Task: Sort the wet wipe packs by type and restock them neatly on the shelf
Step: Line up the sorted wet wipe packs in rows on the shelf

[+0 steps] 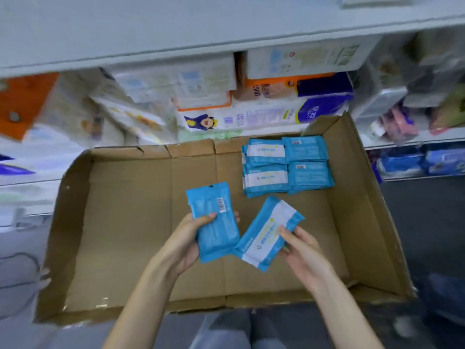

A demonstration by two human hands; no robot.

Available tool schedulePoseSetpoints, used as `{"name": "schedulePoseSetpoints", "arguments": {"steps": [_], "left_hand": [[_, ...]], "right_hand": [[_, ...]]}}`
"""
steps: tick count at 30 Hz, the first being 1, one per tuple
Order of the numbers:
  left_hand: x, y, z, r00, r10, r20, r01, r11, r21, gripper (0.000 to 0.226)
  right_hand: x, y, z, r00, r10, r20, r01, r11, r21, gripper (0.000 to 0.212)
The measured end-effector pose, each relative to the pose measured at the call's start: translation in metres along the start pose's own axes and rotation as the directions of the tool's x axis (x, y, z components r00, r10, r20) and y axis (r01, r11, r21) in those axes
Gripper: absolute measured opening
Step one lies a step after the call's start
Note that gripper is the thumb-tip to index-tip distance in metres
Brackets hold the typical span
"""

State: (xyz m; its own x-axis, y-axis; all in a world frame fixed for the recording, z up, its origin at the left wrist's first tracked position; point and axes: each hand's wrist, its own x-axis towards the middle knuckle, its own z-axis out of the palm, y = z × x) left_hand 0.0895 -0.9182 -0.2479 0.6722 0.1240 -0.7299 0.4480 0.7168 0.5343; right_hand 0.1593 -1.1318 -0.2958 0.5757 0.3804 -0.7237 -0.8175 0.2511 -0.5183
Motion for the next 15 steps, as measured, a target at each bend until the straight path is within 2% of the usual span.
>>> {"name": "schedulePoseSetpoints", "arguments": {"steps": [1,3,5,9,15], "left_hand": [[-0.020,-0.007,-0.005,1.000,0.000,0.021,0.000,0.999,-0.046,0.038],[-0.060,-0.021,-0.016,0.999,0.008,0.036,-0.003,0.991,-0.137,0.047],[-0.097,-0.034,-0.029,0.999,0.028,0.019,-0.024,0.978,-0.206,0.049],[-0.169,-0.049,-0.058,0.996,0.091,-0.017,-0.091,0.936,-0.339,0.041],[-0.245,-0.049,-0.106,0.981,0.192,-0.038,-0.189,0.877,-0.443,0.041]], "right_hand": [[-0.016,0.006,0.005,0.999,0.001,0.039,-0.002,1.000,0.011,0.067],[-0.049,0.018,0.021,0.996,-0.006,0.085,0.005,1.000,0.012,0.046],[-0.076,0.033,0.041,0.995,-0.016,0.096,0.024,0.996,-0.082,0.037],[-0.123,0.062,0.086,0.986,-0.003,0.167,0.047,0.966,-0.255,0.028],[-0.178,0.093,0.153,0.942,0.067,0.329,0.052,0.939,-0.341,0.030]]}}
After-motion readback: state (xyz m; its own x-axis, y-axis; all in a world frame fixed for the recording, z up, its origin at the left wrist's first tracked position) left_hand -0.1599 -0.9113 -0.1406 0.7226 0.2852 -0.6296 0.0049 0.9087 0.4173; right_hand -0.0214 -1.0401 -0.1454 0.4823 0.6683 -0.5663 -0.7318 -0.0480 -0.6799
